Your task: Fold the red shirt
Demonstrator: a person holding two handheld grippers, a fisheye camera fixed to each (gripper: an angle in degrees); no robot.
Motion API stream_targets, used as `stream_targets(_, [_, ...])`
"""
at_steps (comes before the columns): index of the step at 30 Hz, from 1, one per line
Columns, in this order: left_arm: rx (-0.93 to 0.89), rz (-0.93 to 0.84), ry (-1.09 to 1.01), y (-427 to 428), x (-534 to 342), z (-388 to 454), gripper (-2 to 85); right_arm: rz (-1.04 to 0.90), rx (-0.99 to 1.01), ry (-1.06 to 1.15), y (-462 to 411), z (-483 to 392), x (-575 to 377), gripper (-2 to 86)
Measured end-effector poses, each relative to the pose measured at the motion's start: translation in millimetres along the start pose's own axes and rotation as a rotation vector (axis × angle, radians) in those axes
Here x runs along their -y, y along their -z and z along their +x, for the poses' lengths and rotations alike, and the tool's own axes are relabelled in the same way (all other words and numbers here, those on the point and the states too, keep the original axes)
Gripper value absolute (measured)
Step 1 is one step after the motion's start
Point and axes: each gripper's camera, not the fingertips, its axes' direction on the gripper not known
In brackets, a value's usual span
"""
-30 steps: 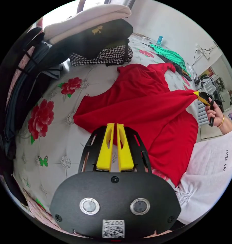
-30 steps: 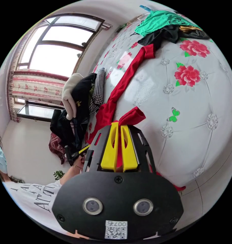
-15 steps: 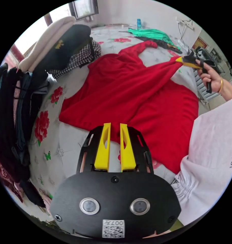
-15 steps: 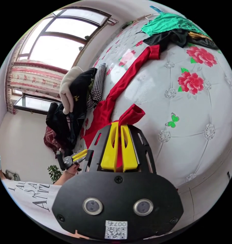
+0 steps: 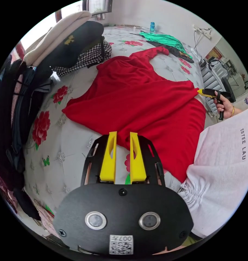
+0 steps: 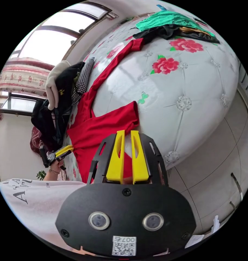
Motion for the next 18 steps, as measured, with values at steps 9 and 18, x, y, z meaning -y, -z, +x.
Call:
stream_targets(9, [-0.119,0.132,0.373,46.9,-45.4,-64.6,6.0,0.24,-0.109,0.11,37.0,2.5,88.1,3.2])
stream_targets(18, [-0.119,0.063,0.554,54.9,-63.0,-85.1,4.2,0.19,-0.123,0.132,-29.4,17.5,246.8,4.0])
